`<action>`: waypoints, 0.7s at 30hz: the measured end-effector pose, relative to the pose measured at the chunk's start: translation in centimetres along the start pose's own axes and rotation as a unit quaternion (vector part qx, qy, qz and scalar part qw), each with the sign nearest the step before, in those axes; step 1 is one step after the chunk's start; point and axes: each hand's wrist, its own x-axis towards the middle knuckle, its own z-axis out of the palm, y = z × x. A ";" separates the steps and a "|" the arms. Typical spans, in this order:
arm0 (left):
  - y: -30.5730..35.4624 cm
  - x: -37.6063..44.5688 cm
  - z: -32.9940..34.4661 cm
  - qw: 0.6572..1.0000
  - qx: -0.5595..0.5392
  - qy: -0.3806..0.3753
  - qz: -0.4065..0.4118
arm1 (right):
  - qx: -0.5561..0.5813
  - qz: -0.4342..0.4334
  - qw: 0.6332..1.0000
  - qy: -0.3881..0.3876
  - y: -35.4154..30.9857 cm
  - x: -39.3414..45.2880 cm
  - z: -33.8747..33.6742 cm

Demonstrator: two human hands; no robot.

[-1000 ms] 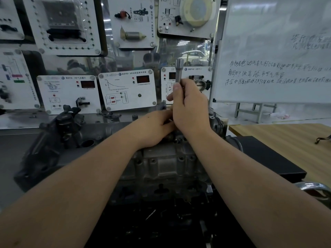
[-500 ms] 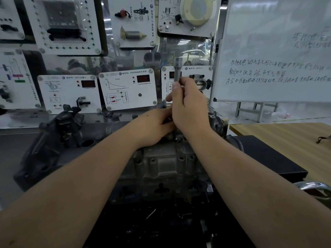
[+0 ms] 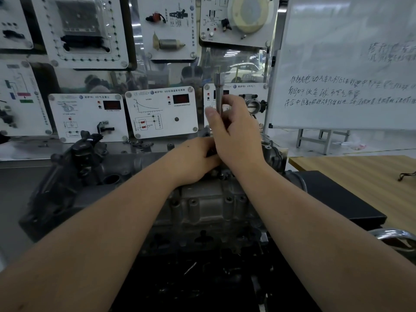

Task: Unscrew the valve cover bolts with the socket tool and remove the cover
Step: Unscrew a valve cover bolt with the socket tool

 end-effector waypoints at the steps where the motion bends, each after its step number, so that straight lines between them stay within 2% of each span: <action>1: 0.0 0.0 0.0 1.000 -0.006 0.001 0.003 | -0.005 0.000 1.000 0.003 0.0 0.0 0.0; 9: 0.3 -0.4 -0.2 1.000 -0.004 -0.012 -0.003 | 0.011 0.026 1.000 -0.001 -0.1 0.0 0.0; 16: 0.3 -0.2 0.0 1.000 -0.004 0.002 -0.008 | -0.018 -0.014 1.000 0.009 0.0 -0.1 -0.1; 21: 0.4 -0.2 0.0 1.000 -0.010 0.002 -0.007 | -0.001 0.014 1.000 -0.012 -0.1 0.0 0.0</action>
